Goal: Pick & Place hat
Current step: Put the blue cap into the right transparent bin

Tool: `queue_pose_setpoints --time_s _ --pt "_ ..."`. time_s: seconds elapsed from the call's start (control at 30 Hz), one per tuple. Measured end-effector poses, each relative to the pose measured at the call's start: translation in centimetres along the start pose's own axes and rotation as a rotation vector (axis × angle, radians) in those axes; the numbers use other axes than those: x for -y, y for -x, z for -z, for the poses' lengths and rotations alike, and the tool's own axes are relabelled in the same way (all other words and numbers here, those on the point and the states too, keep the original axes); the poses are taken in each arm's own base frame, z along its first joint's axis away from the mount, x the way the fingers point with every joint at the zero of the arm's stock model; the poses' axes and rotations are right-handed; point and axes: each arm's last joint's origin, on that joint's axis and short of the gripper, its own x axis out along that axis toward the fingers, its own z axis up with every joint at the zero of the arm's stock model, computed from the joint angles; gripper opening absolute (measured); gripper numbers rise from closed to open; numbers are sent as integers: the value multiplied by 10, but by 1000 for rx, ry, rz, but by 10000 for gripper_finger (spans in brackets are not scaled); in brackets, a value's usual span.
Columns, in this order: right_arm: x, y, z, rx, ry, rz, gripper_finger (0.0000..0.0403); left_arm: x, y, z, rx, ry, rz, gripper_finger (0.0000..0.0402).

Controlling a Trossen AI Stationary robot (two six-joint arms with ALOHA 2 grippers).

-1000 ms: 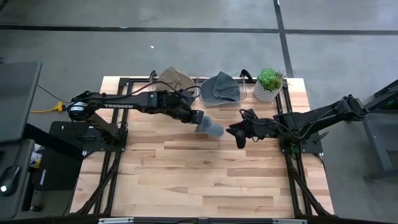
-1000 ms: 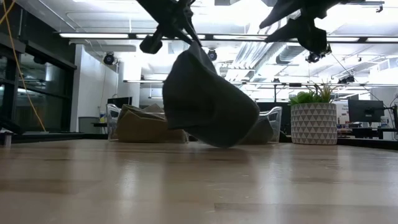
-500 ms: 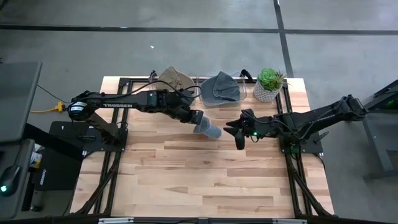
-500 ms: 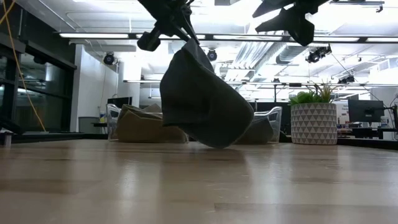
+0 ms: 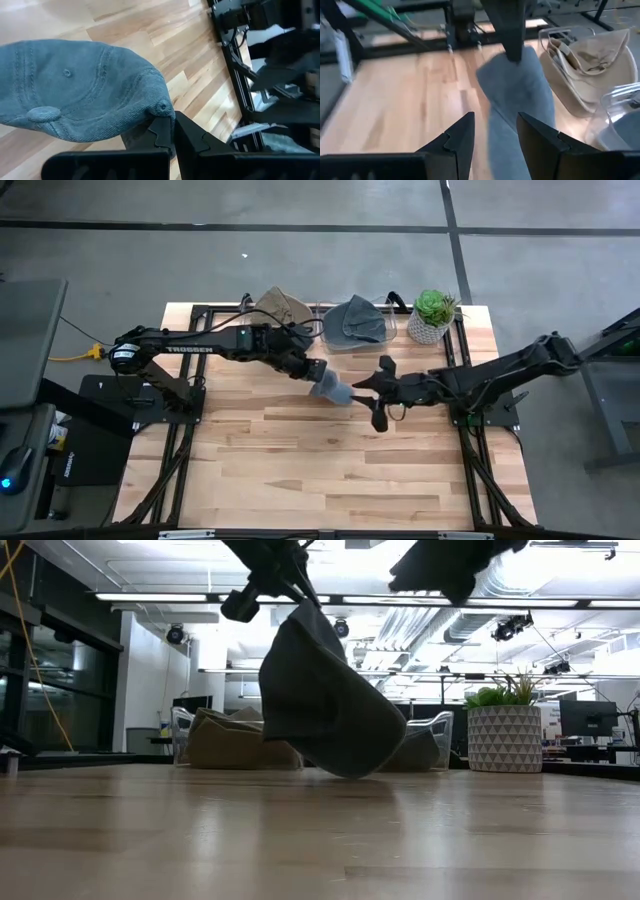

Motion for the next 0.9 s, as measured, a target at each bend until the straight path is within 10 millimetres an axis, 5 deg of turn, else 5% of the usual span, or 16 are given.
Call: queue_pose_setpoints --time_s 0.5,0.9 --pt "-13 -43 0 -71 255 130 142 6 0 -5 70 14 52 0" --pt "-19 -46 -8 -80 275 167 144 11 1 -11 177 40 78 0"
